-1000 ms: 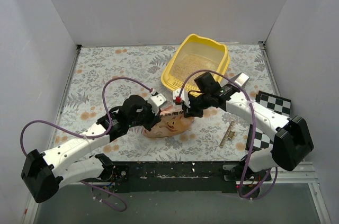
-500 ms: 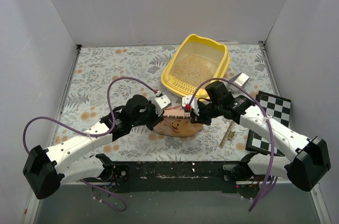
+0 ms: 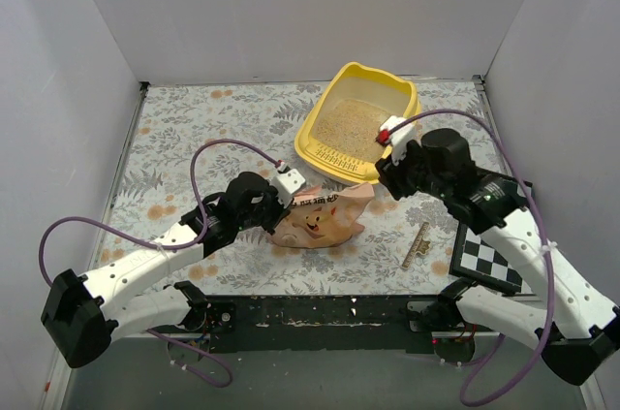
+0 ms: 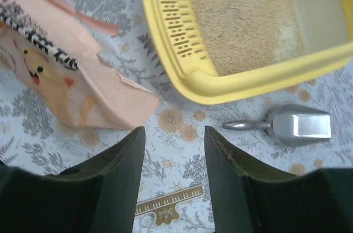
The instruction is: Fill the litter box with clean litter
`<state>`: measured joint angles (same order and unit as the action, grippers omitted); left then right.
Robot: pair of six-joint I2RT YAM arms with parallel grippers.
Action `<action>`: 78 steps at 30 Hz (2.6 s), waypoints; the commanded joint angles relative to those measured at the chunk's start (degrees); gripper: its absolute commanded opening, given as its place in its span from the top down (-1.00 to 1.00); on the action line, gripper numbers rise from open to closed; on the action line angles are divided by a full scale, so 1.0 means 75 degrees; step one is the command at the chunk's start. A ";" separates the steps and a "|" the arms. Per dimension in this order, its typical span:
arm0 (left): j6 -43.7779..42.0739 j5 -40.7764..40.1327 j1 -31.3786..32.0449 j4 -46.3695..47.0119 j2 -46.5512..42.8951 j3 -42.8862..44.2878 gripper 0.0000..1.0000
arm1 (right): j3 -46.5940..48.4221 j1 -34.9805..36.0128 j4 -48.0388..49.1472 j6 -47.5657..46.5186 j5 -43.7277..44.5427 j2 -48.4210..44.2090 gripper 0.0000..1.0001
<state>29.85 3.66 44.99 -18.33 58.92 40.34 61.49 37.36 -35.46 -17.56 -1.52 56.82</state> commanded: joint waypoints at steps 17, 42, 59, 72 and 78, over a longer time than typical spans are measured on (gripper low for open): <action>0.0286 -0.0233 -0.0104 -0.0838 -0.0719 0.0376 1.00 | -0.2080 -0.3117 -0.1436 0.6583 0.0381 -0.0580 0.05; 0.0779 0.0110 -0.0104 -0.0814 -0.0496 0.0540 1.00 | -0.4004 -0.3939 -0.0827 0.8084 0.1375 -0.0345 0.07; 0.0778 0.0004 -0.0104 -0.0873 -0.0250 0.0587 1.00 | -0.4578 -0.4033 0.0005 0.8072 0.0871 -0.0029 0.41; 0.0790 -0.0078 -0.0104 -0.0931 -0.0309 0.0692 1.00 | -0.3876 -0.4044 -0.0205 0.7475 0.1152 -0.0848 0.97; 0.0790 -0.0078 -0.0104 -0.1550 -0.0017 0.1347 0.62 | -0.2671 -0.4044 -0.0580 0.6808 0.1339 -0.0884 0.97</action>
<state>35.57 3.64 44.56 -27.27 57.84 44.69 33.41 7.20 -38.83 38.00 5.80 51.11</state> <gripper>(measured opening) 0.148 0.030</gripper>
